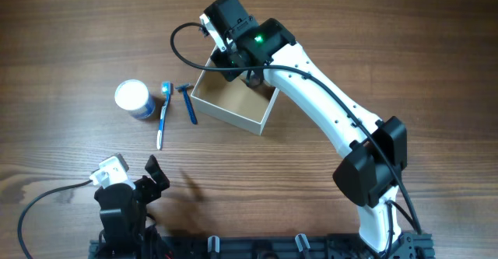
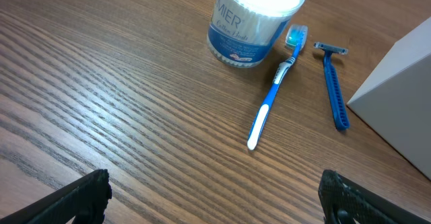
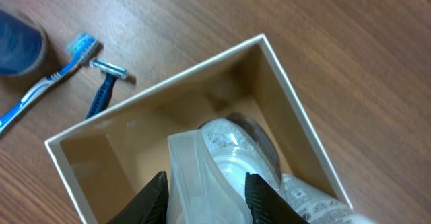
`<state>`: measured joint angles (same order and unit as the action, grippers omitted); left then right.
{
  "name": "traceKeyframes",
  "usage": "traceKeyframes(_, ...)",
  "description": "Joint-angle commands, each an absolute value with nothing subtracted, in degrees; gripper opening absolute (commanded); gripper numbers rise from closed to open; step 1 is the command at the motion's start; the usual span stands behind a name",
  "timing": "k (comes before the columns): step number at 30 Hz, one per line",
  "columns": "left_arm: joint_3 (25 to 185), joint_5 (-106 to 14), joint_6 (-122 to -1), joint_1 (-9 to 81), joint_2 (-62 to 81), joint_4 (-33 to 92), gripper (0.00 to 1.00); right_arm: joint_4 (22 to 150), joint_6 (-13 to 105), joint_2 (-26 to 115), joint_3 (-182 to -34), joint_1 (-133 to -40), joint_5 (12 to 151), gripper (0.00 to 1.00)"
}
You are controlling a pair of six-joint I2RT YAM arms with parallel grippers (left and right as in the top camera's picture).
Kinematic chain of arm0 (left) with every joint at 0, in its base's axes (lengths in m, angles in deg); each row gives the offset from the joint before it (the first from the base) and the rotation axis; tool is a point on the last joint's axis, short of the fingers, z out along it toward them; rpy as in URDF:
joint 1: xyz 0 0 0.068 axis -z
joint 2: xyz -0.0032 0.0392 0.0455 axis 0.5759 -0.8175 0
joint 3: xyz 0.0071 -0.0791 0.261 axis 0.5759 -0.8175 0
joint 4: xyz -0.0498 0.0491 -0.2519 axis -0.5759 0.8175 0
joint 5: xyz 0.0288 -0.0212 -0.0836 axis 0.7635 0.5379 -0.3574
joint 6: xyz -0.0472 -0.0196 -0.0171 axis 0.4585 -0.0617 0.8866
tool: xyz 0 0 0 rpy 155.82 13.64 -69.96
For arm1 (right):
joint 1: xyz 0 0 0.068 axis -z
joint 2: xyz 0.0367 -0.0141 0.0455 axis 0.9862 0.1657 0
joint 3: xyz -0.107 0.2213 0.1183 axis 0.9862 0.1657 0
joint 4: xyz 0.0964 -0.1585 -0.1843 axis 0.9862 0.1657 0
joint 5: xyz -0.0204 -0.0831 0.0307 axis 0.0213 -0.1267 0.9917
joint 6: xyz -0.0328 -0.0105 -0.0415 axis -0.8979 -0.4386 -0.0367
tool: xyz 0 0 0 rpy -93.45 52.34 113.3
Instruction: Pack container
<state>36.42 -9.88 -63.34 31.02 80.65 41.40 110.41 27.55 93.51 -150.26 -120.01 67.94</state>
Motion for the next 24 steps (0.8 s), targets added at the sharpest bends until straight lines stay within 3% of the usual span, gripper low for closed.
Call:
traceKeyframes(1, 35.74, -10.39, -64.08, 30.87, 81.18, 41.27, 1.00, 112.60, 29.69, 90.47, -151.33, -119.77, 67.88, 0.28)
traceKeyframes(15, 35.74, -10.39, -64.08, 30.87, 81.18, 41.27, 1.00, 124.46, 31.99, 85.79, -151.33, -120.03, 73.89, 0.27)
traceKeyframes(24, 35.74, -10.37, -64.08, 30.87, 81.18, 41.27, 1.00, 125.54, 30.50, 83.78, -150.63, -120.03, 81.08, 0.28)
